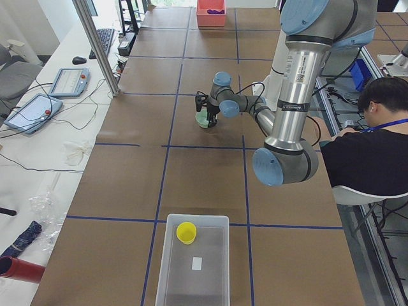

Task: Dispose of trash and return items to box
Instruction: 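Lower the left gripper onto the pale green bowl rim and close, then lift the pale green bowl with the left gripper and carry it to the clear bin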

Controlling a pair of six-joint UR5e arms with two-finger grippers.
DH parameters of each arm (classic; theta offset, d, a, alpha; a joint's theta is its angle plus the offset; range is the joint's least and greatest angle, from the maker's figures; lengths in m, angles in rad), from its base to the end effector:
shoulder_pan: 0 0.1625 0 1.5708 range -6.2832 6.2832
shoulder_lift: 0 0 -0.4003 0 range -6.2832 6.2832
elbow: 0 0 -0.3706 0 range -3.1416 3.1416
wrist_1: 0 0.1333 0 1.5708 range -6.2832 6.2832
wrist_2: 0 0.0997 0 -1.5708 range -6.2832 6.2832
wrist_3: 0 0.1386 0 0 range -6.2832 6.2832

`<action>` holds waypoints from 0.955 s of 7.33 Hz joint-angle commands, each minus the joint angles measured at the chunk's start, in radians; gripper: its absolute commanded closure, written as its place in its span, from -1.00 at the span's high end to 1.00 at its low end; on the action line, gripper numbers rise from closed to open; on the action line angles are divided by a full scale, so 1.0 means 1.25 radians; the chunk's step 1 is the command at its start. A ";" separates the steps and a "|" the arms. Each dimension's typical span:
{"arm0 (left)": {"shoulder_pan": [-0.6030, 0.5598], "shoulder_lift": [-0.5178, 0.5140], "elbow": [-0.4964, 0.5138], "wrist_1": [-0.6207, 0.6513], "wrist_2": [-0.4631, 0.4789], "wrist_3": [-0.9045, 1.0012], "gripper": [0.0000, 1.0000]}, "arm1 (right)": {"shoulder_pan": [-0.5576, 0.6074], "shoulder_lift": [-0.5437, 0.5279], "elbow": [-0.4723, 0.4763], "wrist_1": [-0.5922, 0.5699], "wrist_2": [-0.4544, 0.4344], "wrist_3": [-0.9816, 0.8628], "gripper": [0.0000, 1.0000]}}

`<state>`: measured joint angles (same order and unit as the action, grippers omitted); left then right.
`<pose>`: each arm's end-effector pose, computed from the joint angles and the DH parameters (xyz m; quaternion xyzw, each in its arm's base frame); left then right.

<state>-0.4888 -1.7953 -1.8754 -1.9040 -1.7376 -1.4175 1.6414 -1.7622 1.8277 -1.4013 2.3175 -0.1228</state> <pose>0.4583 -0.3686 0.3789 0.0596 0.4191 -0.1168 0.8984 0.0683 -0.4105 0.6069 0.1436 -0.3500 -0.0669 0.9233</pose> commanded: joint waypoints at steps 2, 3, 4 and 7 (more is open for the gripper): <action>-0.006 -0.003 0.013 -0.038 -0.005 0.027 -1.00 | 0.000 -0.001 -0.001 0.003 -0.001 0.000 1.00; -0.038 0.002 -0.010 -0.032 -0.008 0.070 -1.00 | 0.000 -0.003 -0.001 0.003 -0.001 -0.001 1.00; -0.086 0.011 -0.036 -0.024 -0.009 0.133 -1.00 | 0.000 -0.004 -0.001 0.003 0.000 -0.001 1.00; -0.266 0.060 -0.129 0.063 -0.108 0.355 -1.00 | 0.000 -0.004 -0.001 0.003 0.000 -0.001 1.00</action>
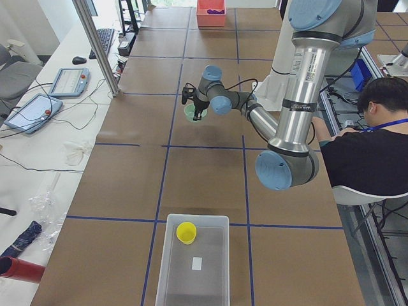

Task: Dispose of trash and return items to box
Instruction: 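Lift the pale green bowl with the left gripper and carry it to the clear bin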

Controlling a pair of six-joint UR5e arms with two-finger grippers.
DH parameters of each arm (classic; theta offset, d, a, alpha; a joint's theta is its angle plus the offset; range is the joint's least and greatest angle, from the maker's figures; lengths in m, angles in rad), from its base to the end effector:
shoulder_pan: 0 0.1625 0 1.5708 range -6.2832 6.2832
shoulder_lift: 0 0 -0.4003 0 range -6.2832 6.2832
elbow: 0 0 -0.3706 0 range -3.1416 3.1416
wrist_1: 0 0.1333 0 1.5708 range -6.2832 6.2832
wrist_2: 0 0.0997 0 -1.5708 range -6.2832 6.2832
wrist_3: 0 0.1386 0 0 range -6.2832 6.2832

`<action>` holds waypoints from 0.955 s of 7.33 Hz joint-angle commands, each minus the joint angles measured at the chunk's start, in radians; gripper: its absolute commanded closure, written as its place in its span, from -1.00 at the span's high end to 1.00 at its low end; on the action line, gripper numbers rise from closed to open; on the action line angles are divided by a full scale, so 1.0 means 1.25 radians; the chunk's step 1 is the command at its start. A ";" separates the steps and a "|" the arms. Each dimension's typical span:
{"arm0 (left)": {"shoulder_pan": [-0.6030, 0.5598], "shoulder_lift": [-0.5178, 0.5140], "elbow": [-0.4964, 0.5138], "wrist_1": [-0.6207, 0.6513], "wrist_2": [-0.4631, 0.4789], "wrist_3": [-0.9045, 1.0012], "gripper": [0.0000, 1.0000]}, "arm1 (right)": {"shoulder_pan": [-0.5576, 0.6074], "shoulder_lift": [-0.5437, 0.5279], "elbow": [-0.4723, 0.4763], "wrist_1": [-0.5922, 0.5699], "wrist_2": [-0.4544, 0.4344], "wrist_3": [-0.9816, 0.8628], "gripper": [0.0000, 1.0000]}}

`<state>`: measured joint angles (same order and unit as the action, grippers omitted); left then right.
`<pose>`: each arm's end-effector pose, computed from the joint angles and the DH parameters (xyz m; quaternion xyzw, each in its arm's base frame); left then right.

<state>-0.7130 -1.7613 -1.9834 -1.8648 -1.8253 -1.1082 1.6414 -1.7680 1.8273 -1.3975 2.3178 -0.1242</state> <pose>0.3502 -0.4329 0.3511 0.1434 0.4214 -0.0570 0.8937 0.0681 -0.4082 0.6091 0.1428 -0.3502 -0.0671 0.9233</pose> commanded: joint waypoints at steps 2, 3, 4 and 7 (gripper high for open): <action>-0.279 0.129 -0.050 0.031 -0.107 0.403 -1.00 | 0.000 0.001 0.001 0.000 0.000 0.000 1.00; -0.353 0.162 -0.033 0.031 -0.141 0.585 -1.00 | 0.000 -0.001 0.000 0.000 0.000 0.000 1.00; -0.444 0.172 0.008 0.028 -0.172 0.723 -1.00 | 0.000 -0.001 0.000 0.000 0.000 0.000 1.00; -0.656 0.179 0.205 0.018 -0.226 1.147 -1.00 | 0.000 -0.002 -0.001 0.000 0.000 -0.001 1.00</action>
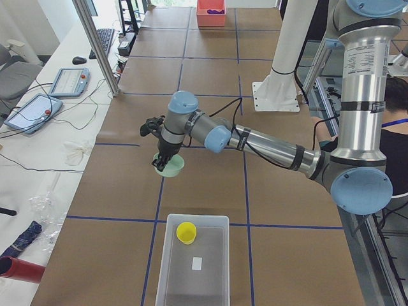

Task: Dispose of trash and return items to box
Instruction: 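Lift the pale green bowl with the left gripper and carry it to the clear bin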

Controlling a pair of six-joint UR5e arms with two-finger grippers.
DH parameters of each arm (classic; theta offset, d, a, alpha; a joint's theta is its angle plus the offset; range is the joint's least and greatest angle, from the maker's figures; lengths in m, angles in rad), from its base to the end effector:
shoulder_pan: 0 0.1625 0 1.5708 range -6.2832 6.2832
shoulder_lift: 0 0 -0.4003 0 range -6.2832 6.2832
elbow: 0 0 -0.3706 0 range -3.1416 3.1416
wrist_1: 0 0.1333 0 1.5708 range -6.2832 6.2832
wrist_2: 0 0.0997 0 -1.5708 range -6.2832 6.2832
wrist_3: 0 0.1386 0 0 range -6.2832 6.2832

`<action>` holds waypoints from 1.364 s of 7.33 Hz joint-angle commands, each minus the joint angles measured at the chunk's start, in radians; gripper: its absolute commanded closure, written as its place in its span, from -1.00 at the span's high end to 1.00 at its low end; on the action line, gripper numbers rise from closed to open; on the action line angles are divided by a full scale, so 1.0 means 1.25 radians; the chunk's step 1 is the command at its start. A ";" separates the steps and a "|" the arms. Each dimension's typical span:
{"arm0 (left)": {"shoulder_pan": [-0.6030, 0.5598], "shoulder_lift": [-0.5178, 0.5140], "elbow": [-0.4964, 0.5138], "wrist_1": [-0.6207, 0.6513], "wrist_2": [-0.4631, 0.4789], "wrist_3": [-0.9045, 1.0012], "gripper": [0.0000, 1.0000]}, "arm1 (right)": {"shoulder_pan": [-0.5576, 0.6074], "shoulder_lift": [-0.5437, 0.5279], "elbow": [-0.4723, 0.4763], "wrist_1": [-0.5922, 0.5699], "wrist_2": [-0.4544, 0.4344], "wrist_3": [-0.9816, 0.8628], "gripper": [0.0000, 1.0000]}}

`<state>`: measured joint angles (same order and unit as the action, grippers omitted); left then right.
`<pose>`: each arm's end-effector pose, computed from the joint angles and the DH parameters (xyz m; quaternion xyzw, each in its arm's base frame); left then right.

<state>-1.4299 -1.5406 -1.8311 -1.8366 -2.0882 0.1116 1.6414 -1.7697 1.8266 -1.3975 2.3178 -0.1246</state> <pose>0.0052 -0.4980 0.5366 0.2336 0.2514 0.1803 0.9218 0.0680 -0.4074 0.6101 0.1417 -0.3503 -0.0669 0.9234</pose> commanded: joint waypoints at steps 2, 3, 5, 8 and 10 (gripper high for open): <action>-0.138 0.027 0.222 -0.139 -0.017 0.277 -1.00 | 0.000 -0.002 -0.002 0.000 0.000 -0.002 1.00; -0.138 0.048 0.276 -0.220 -0.017 0.283 -1.00 | 0.000 -0.002 -0.002 0.000 -0.001 -0.002 1.00; -0.137 0.097 0.321 -0.332 -0.016 0.261 -1.00 | 0.000 -0.002 -0.002 0.000 -0.001 -0.005 1.00; -0.137 0.157 0.401 -0.480 -0.017 0.260 -1.00 | 0.000 -0.002 0.000 0.001 -0.002 -0.006 1.00; -0.136 0.173 0.409 -0.505 -0.017 0.258 -0.84 | 0.000 -0.002 0.002 0.001 -0.004 -0.007 1.00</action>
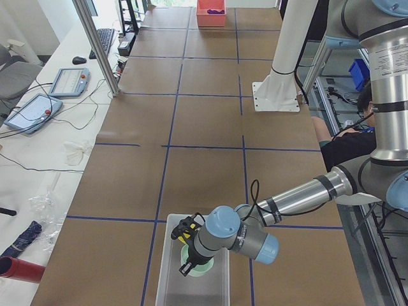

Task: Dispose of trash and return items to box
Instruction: 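Lower the pale green bowl into the clear bin beside the cup and release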

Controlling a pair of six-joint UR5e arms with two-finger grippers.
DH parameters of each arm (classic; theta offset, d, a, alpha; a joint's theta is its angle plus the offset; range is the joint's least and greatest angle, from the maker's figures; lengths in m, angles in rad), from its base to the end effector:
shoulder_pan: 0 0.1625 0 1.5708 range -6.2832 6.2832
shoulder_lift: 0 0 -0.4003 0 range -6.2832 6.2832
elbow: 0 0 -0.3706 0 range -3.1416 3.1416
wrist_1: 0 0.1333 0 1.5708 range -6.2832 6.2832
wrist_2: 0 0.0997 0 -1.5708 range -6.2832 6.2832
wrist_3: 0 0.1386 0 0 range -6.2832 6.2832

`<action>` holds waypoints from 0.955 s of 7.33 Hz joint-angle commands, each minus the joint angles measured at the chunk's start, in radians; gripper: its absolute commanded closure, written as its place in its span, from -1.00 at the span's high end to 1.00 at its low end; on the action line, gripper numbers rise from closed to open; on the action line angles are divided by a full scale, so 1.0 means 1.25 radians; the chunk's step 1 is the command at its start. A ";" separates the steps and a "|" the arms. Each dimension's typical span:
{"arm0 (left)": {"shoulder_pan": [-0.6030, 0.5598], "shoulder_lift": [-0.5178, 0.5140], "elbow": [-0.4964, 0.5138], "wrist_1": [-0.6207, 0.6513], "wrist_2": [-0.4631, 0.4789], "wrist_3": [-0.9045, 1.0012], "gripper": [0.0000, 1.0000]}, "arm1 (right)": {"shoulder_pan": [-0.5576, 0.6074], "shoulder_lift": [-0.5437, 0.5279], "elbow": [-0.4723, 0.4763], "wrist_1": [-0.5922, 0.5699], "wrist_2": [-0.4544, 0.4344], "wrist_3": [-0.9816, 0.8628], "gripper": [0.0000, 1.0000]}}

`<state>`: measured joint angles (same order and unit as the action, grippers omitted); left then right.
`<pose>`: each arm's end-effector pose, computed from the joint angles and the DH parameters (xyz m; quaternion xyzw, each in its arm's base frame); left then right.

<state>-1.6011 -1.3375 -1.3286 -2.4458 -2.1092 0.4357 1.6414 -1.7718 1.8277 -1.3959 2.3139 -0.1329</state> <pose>-0.0736 -0.3730 0.7924 0.2463 0.2095 0.2419 0.9148 0.0684 -0.4067 0.6106 0.1434 -0.3479 -0.0706 0.9238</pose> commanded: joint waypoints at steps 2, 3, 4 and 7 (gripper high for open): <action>0.001 0.010 0.010 -0.042 0.011 0.005 0.99 | 0.000 0.000 0.001 0.000 0.000 0.001 1.00; 0.001 0.007 0.005 -0.042 0.011 0.007 1.00 | 0.000 0.000 -0.001 0.000 0.000 0.006 1.00; 0.001 -0.002 -0.012 -0.040 0.007 -0.002 1.00 | 0.000 0.000 -0.002 -0.001 0.000 0.014 1.00; -0.048 -0.023 -0.294 0.305 -0.015 -0.136 1.00 | -0.001 0.000 0.001 -0.013 0.000 0.033 1.00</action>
<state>-1.6375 -1.3467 -1.5248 -2.3397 -2.1081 0.3107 1.6409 -1.7717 1.8282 -1.4008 2.3161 -0.0961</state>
